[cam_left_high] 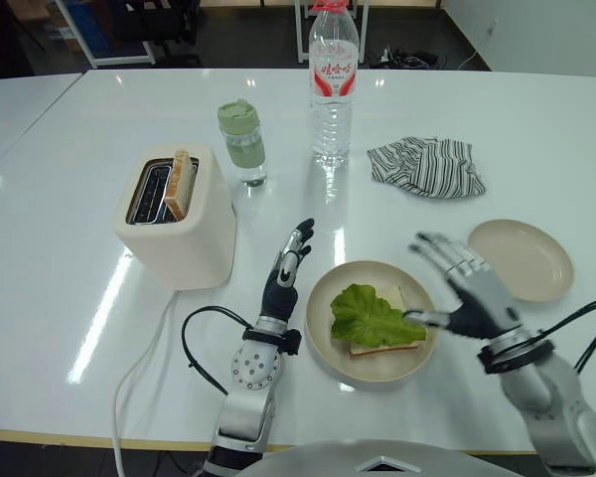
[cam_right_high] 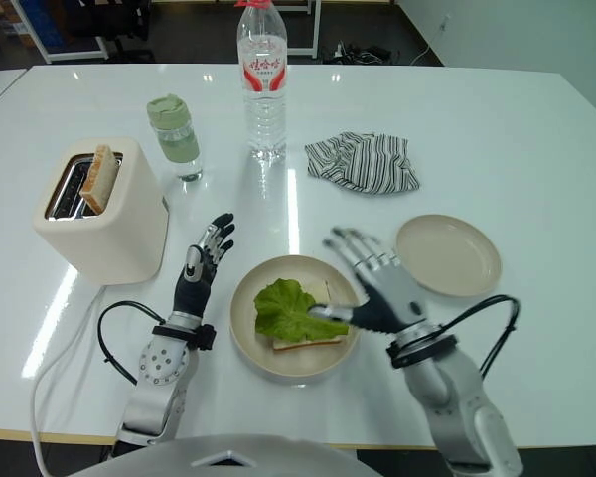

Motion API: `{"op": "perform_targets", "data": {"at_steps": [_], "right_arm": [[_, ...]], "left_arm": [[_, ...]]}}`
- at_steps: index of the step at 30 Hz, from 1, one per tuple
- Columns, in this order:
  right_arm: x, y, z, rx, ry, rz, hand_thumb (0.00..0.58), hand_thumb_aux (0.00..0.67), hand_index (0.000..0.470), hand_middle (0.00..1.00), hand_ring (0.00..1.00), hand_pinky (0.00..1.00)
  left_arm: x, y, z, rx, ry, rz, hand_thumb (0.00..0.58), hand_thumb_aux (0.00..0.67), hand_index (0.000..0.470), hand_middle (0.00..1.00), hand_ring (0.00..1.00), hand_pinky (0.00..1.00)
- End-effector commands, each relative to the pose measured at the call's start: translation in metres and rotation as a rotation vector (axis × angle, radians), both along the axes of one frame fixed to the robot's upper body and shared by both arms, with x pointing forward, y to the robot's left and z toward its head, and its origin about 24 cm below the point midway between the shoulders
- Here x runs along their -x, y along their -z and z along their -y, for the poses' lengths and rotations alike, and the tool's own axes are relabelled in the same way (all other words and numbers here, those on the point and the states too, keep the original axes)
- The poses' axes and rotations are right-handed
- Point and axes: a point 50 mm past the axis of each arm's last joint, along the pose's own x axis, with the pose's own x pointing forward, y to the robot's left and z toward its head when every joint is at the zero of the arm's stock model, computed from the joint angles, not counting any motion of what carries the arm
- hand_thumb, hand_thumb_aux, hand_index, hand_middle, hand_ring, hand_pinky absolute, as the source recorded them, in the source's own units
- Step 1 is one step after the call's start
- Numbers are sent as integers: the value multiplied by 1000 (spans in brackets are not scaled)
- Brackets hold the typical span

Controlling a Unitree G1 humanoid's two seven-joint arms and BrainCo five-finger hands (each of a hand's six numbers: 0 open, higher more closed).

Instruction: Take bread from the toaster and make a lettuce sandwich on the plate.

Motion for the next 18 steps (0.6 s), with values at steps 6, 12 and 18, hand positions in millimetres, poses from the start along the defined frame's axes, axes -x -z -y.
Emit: {"op": "perform_targets", "data": {"at_steps": [6, 12, 18], "right_arm": [[-1, 2, 19, -614, 98, -53, 0, 0, 0, 0, 0, 0], [0, 19, 17, -648, 126, -104, 0, 0, 0, 0, 0, 0], [0, 24, 15, -645, 123, -119, 0, 0, 0, 0, 0, 0]], "left_arm": [[-29, -84, -102, -775, -526, 391, 0, 0, 0, 0, 0, 0], [-46, -68, -164, -1248, -799, 166, 0, 0, 0, 0, 0, 0], [-56, -49, -178, -1324, -813, -4, 0, 0, 0, 0, 0, 0]]}}
